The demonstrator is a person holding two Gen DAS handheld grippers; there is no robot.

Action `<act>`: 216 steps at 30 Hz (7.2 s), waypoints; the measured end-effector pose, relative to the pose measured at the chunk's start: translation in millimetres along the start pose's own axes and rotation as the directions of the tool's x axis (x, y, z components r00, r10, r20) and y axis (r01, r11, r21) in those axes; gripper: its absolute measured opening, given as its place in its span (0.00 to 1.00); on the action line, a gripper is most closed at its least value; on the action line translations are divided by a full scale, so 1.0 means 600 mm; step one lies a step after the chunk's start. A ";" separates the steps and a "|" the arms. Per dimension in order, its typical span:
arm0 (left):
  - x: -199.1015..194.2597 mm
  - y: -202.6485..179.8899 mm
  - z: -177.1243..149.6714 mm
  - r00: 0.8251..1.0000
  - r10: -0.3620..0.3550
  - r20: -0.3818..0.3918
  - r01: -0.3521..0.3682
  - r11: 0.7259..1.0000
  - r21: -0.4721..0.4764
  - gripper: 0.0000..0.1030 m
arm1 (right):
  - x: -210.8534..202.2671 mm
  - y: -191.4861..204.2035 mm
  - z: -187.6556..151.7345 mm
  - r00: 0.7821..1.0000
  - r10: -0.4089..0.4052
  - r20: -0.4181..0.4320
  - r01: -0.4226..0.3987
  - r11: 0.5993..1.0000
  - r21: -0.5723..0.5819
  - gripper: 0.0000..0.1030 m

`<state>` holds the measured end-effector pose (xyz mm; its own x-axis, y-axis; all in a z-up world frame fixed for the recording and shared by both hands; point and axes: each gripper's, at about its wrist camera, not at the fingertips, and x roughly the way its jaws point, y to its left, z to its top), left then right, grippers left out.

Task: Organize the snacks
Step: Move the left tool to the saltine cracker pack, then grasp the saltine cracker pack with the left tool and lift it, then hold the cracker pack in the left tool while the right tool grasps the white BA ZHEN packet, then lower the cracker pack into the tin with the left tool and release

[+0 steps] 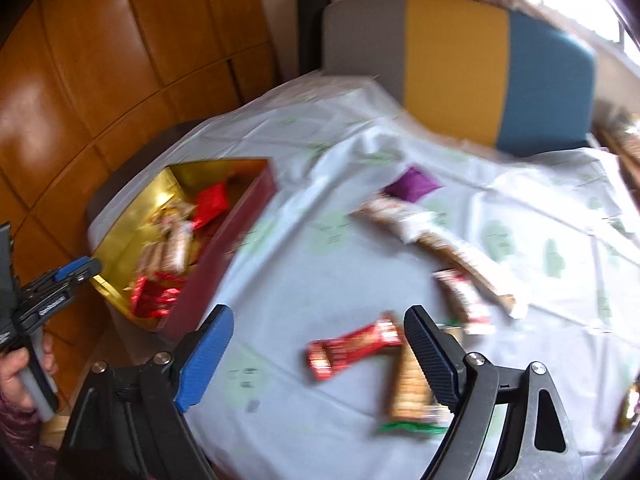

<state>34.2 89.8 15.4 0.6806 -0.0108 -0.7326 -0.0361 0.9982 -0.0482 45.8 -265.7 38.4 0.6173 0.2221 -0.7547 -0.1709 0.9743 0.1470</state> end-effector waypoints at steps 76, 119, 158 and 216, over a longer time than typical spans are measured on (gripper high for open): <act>0.005 -0.465 -0.066 0.843 -0.469 -0.264 0.535 0.671 0.514 0.48 | -0.077 -0.347 -0.058 0.976 -0.219 0.014 0.179 0.831 0.527 1.00; 0.119 -0.341 -0.085 0.927 -0.333 -0.174 0.375 0.842 0.388 0.48 | 0.142 -0.079 0.015 0.964 0.074 -0.255 -0.027 0.983 0.183 0.41; 0.123 -0.332 -0.088 0.914 -0.369 -0.167 0.405 0.837 0.367 0.48 | 0.202 -0.063 0.030 0.916 -0.130 -0.381 0.045 0.974 -0.224 0.33; 0.035 -0.050 0.048 0.999 0.003 0.044 -0.003 1.000 0.013 0.47 | 0.126 -0.154 -0.097 0.909 -0.164 -0.384 0.119 0.983 -0.138 0.35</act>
<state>70.5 61.2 21.1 0.7118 -0.0055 -0.7023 -0.0286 0.9989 -0.0368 63.5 -341.0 -69.3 0.2940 0.0271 -0.9554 -0.2004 0.9791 -0.0339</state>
